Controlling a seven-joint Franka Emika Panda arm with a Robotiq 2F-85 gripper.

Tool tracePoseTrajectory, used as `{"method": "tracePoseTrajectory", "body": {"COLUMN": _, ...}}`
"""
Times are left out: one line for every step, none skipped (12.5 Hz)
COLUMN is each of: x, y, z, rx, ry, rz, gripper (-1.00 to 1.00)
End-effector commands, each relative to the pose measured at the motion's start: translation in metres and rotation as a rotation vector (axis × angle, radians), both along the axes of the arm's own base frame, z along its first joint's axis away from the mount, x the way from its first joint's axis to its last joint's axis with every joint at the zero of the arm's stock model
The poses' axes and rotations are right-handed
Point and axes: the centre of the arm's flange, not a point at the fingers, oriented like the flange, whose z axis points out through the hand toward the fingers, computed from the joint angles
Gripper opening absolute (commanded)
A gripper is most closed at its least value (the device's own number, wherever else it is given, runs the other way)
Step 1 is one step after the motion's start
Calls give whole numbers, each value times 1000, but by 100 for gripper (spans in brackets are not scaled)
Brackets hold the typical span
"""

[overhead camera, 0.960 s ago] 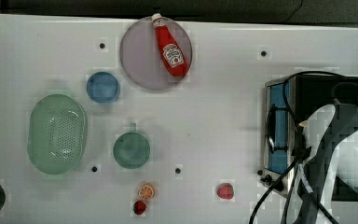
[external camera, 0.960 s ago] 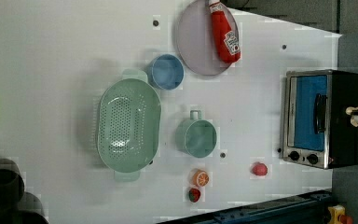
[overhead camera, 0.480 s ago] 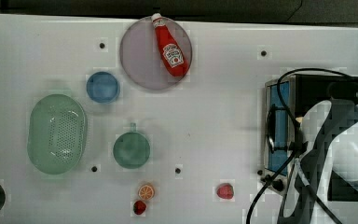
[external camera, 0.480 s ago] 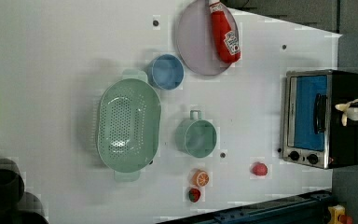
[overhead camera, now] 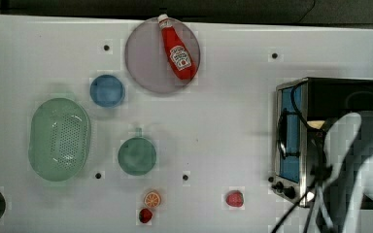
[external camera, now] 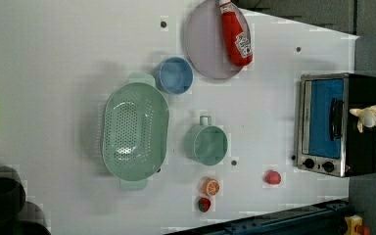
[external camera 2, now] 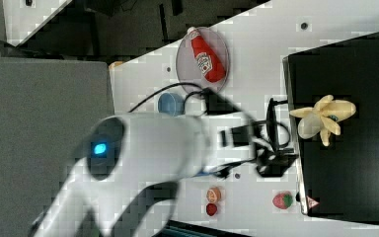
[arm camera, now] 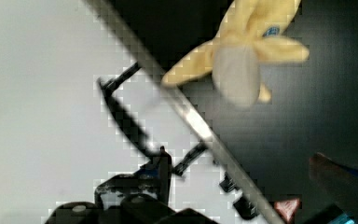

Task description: Pick banana from table and place on oven.

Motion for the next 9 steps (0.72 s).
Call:
{"method": "tracePoseTrajectory", "body": {"x": -7, "y": 45, "z": 117, "rx": -40, "ry": -130, "rz": 79, "gripper": 100}}
{"method": "tracePoseTrajectory", "body": {"x": -7, "y": 72, "z": 135, "rx": -43, "ry": -135, "rz": 78, "gripper": 100}}
{"method": "tracePoseTrajectory", "body": {"x": -6, "y": 102, "z": 150, "rx": -54, "ry": -141, "rz": 66, "gripper": 100}}
{"method": "tracePoseTrajectory", "body": {"x": -5, "y": 132, "z": 161, "rx": -61, "ry": -144, "rz": 47, "gripper": 100}}
{"method": "tracePoseTrajectory", "body": {"x": -6, "y": 164, "z": 166, "rx": -57, "ry": -140, "rz": 14, "gripper": 100}}
{"method": "tracePoseTrajectory", "body": {"x": -9, "y": 195, "z": 167, "rx": -57, "ry": -130, "rz": -27, "gripper": 100}}
{"method": "tracePoseTrajectory", "body": {"x": -11, "y": 226, "z": 166, "rx": -59, "ry": -126, "rz": -75, "gripper": 100}}
{"method": "tracePoseTrajectory", "body": {"x": -15, "y": 256, "z": 164, "rx": -68, "ry": -124, "rz": -111, "gripper": 100}}
{"method": "tracePoseTrajectory", "body": {"x": -21, "y": 282, "z": 163, "rx": -80, "ry": -125, "rz": -144, "gripper": 100}}
